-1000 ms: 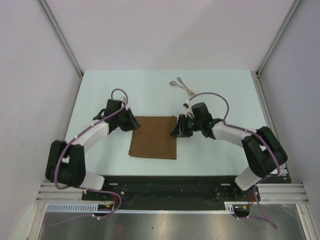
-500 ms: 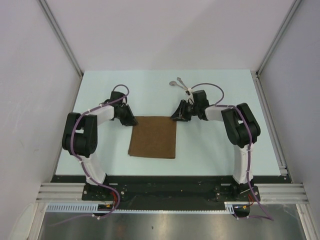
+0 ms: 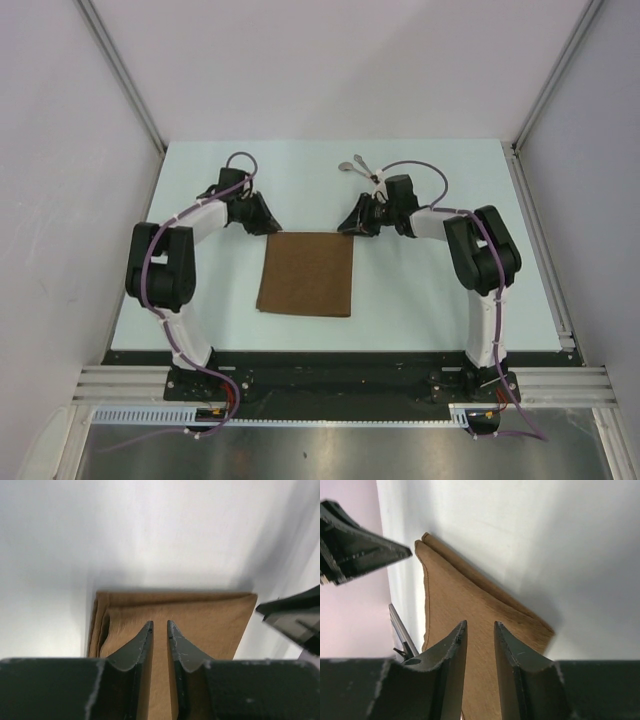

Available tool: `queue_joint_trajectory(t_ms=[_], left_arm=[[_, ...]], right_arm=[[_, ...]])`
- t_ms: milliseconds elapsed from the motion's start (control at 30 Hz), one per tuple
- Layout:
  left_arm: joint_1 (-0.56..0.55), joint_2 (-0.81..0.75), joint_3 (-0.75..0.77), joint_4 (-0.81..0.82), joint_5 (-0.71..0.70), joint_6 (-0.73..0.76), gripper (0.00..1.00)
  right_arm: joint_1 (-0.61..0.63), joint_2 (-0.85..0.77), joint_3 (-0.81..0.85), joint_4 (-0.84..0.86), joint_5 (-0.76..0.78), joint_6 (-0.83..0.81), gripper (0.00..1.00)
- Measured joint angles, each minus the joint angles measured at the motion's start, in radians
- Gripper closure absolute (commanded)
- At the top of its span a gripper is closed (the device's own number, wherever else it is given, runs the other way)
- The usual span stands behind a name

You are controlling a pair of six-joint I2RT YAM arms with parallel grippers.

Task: Fold the napkin into a case and place the utensils inside
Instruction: Smooth out the square-folded napkin at the center of the board.

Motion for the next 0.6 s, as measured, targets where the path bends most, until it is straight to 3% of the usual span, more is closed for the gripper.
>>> queue_joint_trajectory(t_ms=[400, 600], left_arm=[[0.050, 0.153, 0.108, -0.014, -0.049, 0.007, 0.79], [0.046, 0.138, 0.132, -0.047, -0.155, 0.065, 0.61]], right_arm=[[0.008, 0.063, 0.022, 0.011, 0.008, -0.011, 0.68], [-0.005, 0.049, 0.056, -0.095, 0.054, -0.092, 0.61]])
